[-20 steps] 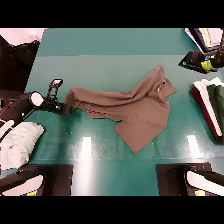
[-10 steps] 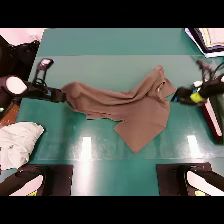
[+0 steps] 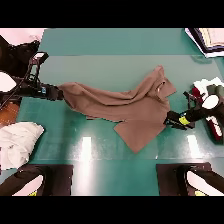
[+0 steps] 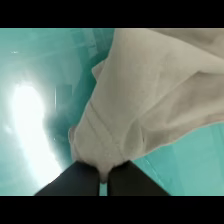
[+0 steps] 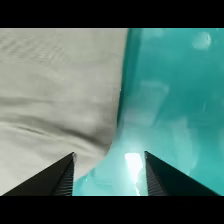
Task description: Fold the shirts.
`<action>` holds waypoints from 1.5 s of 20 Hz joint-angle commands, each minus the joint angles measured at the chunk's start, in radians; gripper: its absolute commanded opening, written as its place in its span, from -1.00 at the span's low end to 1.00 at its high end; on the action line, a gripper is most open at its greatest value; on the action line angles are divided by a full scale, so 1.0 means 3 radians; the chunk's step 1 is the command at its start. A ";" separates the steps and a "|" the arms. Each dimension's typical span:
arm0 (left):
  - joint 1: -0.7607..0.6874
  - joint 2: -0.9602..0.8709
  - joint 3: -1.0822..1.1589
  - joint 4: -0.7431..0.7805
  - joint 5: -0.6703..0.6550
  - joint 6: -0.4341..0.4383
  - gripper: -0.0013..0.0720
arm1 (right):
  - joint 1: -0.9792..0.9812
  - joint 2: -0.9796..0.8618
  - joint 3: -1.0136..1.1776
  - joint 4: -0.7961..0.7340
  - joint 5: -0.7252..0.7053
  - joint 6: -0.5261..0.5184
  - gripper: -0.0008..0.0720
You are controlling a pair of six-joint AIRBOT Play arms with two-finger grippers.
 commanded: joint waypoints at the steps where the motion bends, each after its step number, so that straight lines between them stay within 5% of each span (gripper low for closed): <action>1: 0.0003 0.0006 0.0006 -0.0004 -0.0076 -0.0006 -0.89 | 0.0122 0.0005 -0.0182 0.0076 -0.0266 0.0018 0.31; 7: 0.0003 0.0006 0.0006 -0.0004 -0.0153 -0.0006 -0.88 | 0.0362 -0.0170 -0.0170 0.0085 -0.0398 0.0066 0.14; 8: 0.0003 0.0006 0.0006 -0.0004 -0.0170 -0.0008 -0.89 | 0.0406 -0.0178 -0.0169 0.0083 -0.0403 0.0060 -0.53; 9: 0.0003 0.0008 0.0006 -0.0004 -0.0183 -0.0009 -0.89 | 0.0458 -0.0158 -0.0165 0.0076 -0.0435 0.0042 -0.90; 14: 0.0003 0.0020 0.0348 -0.0004 -0.0364 -0.0239 -0.89 | 0.0436 0.0378 0.0263 0.0055 -0.0408 0.0001 -0.90; 20: 0.0003 0.0020 0.1802 -0.0116 -0.0764 -0.0361 -0.89 | -0.0028 0.1138 0.1581 0.0052 -0.0506 -0.0003 -0.91; 26: 0.0003 0.0022 0.3305 -0.0422 -0.0762 -0.0523 -0.89 | -0.0486 0.1550 0.2492 0.0056 -0.0632 -0.0093 -0.91; 30: 0.0003 0.0291 0.3529 -0.0524 -0.0636 -0.0525 -0.89 | -0.0624 0.1695 0.2979 0.0048 -0.0540 -0.0178 -0.91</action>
